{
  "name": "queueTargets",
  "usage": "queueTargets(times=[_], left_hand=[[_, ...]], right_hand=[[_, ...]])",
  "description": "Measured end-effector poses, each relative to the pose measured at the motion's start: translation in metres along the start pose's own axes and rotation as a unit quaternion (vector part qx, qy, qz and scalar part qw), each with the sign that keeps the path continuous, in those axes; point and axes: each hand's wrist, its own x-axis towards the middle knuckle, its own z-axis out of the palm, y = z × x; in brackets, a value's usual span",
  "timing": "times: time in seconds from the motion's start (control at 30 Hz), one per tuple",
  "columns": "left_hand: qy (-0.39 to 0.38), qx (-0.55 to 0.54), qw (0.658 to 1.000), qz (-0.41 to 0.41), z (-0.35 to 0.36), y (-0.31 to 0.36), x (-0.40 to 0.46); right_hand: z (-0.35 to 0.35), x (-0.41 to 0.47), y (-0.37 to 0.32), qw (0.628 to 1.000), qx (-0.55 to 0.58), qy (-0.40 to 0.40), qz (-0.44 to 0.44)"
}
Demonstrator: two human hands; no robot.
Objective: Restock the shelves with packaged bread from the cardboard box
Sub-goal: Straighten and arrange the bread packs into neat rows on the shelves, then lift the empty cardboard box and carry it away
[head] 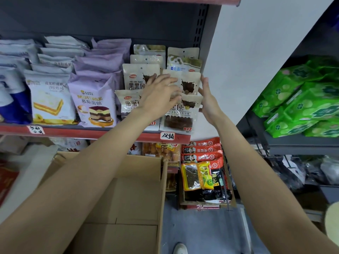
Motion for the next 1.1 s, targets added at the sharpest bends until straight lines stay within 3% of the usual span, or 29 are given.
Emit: queueTargets(times=[0.1, 0.2, 0.3, 0.4, 0.5, 0.6, 0.67, 0.8, 0.93, 1.1], left_hand=[[0.025, -0.023, 0.999, -0.008, -0.006, 0.007, -0.011], [0.106, -0.086, 0.990, -0.031, -0.021, 0.017, -0.041], [0.189, -0.166, 0.961, -0.116, -0.043, 0.023, -0.092], [0.196, -0.267, 0.915, -0.231, -0.057, 0.017, -0.154], [0.082, -0.329, 0.888, -0.310, -0.057, -0.003, -0.219], [-0.124, -0.328, 0.851, -0.391, -0.046, -0.034, -0.292], [-0.185, -0.285, 0.840, -0.424, -0.037, -0.052, -0.348], [-0.165, -0.273, 0.817, -0.481, -0.039, -0.071, -0.447], [-0.136, -0.263, 0.770, -0.565, -0.043, -0.077, -0.528], [-0.165, -0.275, 0.696, -0.642, -0.038, -0.058, -0.604]], right_hand=[[-0.005, -0.011, 0.003, 0.998, -0.036, 0.043, -0.023], [-0.004, -0.035, 0.013, 0.981, -0.046, 0.167, -0.084], [0.015, -0.085, 0.023, 0.953, -0.056, 0.258, -0.148], [0.055, -0.138, 0.032, 0.961, -0.116, 0.196, -0.156], [0.094, -0.179, 0.058, 0.966, -0.198, 0.103, -0.133], [0.128, -0.216, 0.100, 0.959, -0.274, 0.046, -0.064], [0.148, -0.244, 0.130, 0.951, -0.310, 0.023, 0.005], [0.184, -0.308, 0.178, 0.907, -0.390, 0.050, 0.148], [0.204, -0.362, 0.213, 0.884, -0.330, 0.076, 0.323], [0.214, -0.398, 0.228, 0.859, -0.343, 0.046, 0.376]])
